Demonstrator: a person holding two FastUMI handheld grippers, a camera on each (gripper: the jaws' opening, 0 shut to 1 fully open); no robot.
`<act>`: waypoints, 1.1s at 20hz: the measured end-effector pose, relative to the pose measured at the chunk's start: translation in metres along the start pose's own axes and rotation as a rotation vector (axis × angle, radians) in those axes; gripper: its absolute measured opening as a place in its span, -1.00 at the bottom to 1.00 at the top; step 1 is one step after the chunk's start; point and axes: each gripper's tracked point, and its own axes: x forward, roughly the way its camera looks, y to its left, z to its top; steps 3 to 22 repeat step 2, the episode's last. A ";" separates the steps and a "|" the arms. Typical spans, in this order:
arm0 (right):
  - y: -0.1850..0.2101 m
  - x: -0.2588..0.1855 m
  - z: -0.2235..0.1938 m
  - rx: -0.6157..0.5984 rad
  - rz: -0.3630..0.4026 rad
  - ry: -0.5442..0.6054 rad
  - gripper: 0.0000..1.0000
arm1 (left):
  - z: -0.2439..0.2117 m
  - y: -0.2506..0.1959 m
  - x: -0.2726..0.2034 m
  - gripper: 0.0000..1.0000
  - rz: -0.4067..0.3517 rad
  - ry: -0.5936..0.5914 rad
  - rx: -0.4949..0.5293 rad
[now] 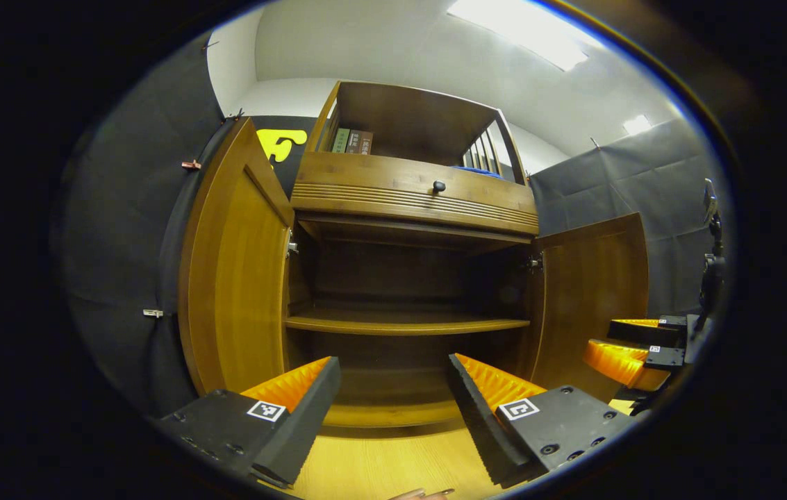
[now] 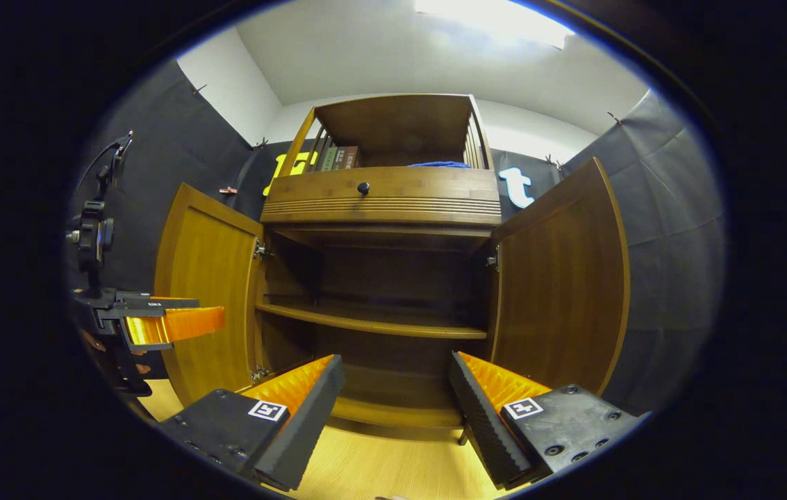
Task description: Open the right door of the double-door shoe cabinet with the right hand, and open the left door with the left hand.
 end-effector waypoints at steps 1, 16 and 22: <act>0.001 0.000 -0.001 0.000 0.005 0.002 0.94 | 0.000 0.000 0.000 0.91 0.000 0.001 0.000; 0.002 0.000 -0.002 -0.002 0.006 0.005 0.94 | 0.001 -0.001 0.000 0.91 0.000 0.000 0.001; 0.002 0.000 -0.002 -0.002 0.006 0.005 0.94 | 0.001 -0.001 0.000 0.91 0.000 0.000 0.001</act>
